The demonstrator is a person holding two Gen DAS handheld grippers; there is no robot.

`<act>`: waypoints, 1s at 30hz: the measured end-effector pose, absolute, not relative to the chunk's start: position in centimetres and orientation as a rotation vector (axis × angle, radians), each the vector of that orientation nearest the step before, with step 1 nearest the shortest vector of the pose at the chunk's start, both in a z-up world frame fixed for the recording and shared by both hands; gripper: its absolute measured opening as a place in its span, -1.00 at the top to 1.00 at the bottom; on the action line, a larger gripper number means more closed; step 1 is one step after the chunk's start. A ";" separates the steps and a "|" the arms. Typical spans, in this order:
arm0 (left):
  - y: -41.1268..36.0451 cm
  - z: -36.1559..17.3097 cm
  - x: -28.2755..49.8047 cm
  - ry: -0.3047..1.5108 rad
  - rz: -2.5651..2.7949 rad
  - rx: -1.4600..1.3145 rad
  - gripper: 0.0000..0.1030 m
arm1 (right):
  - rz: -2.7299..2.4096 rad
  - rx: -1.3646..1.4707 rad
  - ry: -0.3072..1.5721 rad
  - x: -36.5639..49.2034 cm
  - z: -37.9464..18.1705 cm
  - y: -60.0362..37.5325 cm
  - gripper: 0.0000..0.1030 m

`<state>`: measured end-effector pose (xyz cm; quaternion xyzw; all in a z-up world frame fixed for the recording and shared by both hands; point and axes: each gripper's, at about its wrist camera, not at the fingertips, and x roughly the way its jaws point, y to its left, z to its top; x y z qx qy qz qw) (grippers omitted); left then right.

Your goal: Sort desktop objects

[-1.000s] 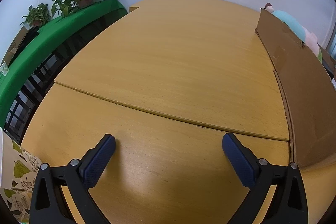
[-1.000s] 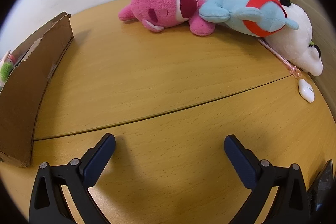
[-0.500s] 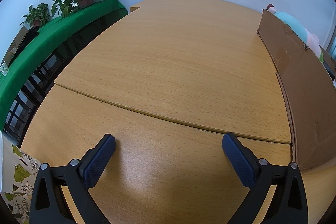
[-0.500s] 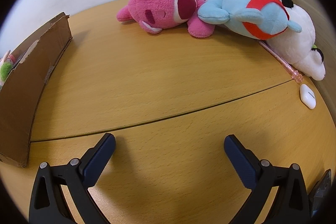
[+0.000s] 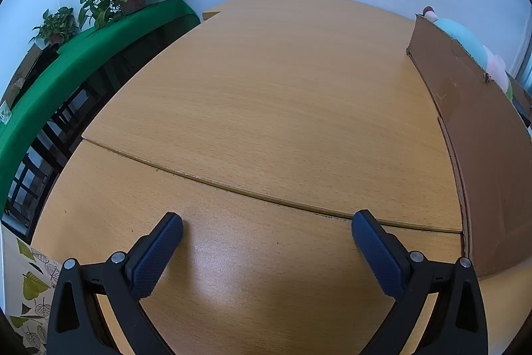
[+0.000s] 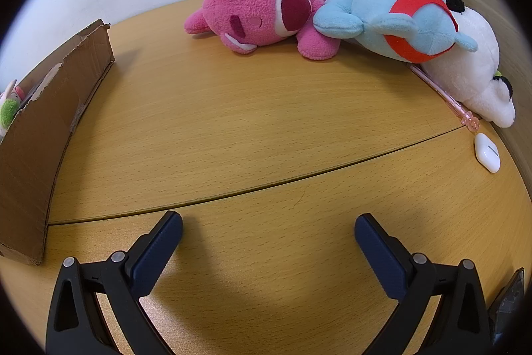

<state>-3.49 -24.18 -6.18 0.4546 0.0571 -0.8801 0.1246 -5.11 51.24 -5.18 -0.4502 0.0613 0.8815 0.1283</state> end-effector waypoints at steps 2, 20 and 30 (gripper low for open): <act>-24.1 -6.2 -3.4 0.167 -2.565 1.325 -1.00 | 2.564 -1.309 0.178 -5.1 -5.2 51.2 -1.00; -24.1 -6.3 -3.4 0.169 -2.564 1.323 -1.00 | 2.564 -1.309 0.179 -5.1 -5.2 51.2 -1.00; -24.2 -6.3 -3.6 0.171 -2.563 1.323 -1.00 | 2.564 -1.308 0.179 -5.0 -5.2 51.2 -1.00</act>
